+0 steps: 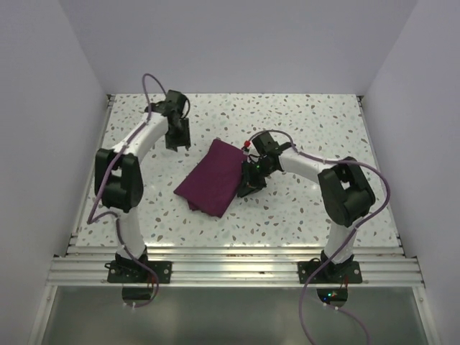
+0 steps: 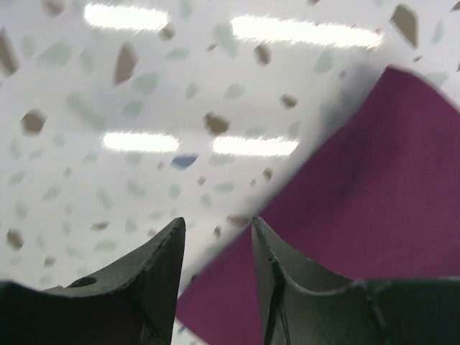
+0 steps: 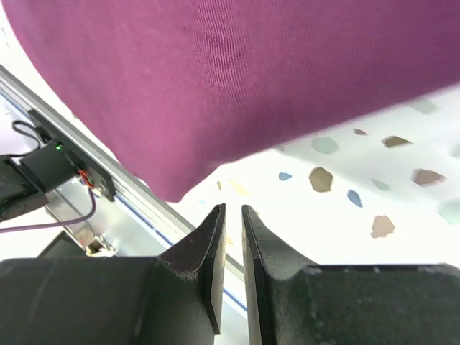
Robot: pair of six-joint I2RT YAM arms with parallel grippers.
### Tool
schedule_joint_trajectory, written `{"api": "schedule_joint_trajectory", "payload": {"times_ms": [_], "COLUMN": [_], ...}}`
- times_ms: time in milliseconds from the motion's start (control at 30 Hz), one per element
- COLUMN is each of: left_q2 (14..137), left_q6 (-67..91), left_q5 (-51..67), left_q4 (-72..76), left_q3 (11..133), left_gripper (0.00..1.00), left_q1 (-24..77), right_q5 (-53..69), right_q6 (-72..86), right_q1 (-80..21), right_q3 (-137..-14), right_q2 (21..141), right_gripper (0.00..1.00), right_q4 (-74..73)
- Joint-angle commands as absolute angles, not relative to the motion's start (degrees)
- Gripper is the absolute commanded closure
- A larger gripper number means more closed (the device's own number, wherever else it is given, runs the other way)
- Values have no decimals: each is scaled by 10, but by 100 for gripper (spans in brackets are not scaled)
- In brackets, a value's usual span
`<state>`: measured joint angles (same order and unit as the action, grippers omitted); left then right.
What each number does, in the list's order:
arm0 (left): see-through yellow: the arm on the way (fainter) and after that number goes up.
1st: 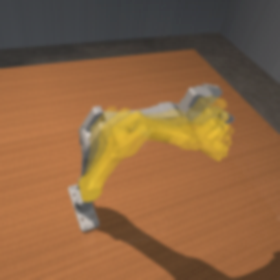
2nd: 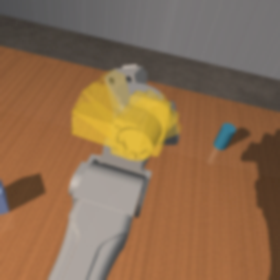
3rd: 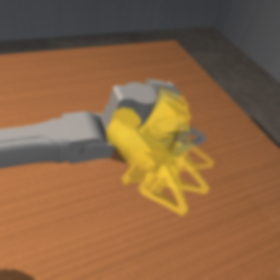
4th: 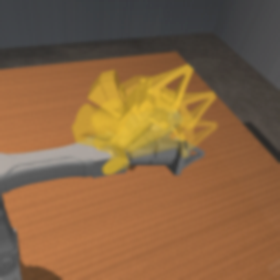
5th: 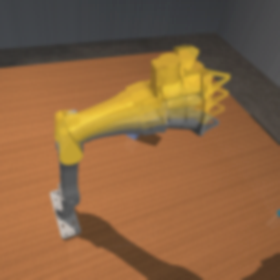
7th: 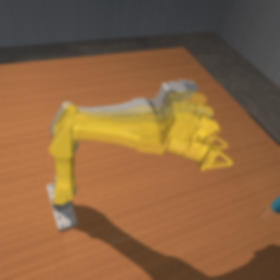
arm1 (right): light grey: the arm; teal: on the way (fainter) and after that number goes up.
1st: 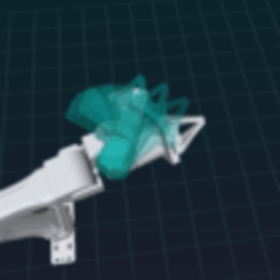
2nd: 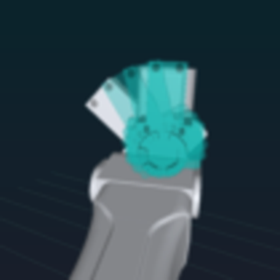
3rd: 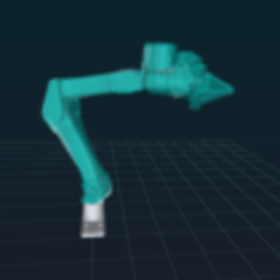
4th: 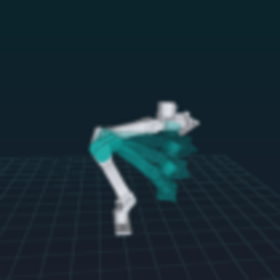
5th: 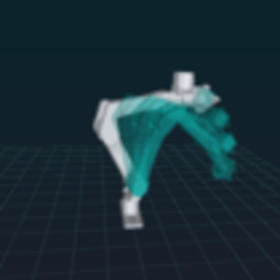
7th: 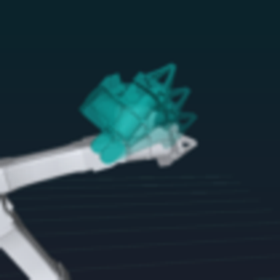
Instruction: Prepare the surgical pack
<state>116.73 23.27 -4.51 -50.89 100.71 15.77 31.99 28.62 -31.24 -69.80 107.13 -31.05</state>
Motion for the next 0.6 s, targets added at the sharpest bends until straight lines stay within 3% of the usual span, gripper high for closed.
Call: {"api": "schedule_joint_trajectory", "payload": {"times_ms": [0,33,133,167,233,333,567], "left_q2": [993,964,850,826,775,746,754], "left_q6": [272,287,328,339,378,415,439], "left_q5": [-34,-8,81,129,164,218,238], "left_q4": [-511,-499,-451,-422,-399,-348,-300], "left_q3": [899,823,675,641,553,464,387], "left_gripper": [56,58,78,91,100,100,100], "left_q1": [109,97,84,79,70,67,67], "right_q5": [310,315,330,332,338,333,306], "right_q6": [263,259,254,254,256,268,262], "right_q1": [-287,-280,-243,-223,-204,-178,-170], "right_q3": [-694,-697,-711,-716,-735,-816,-1048], "right_q2": [1035,1034,1041,1045,1065,1092,1238], "right_gripper": [81,81,81,81,81,81,81], "right_q4": [-330,-330,-330,-329,-331,-329,-356]}}
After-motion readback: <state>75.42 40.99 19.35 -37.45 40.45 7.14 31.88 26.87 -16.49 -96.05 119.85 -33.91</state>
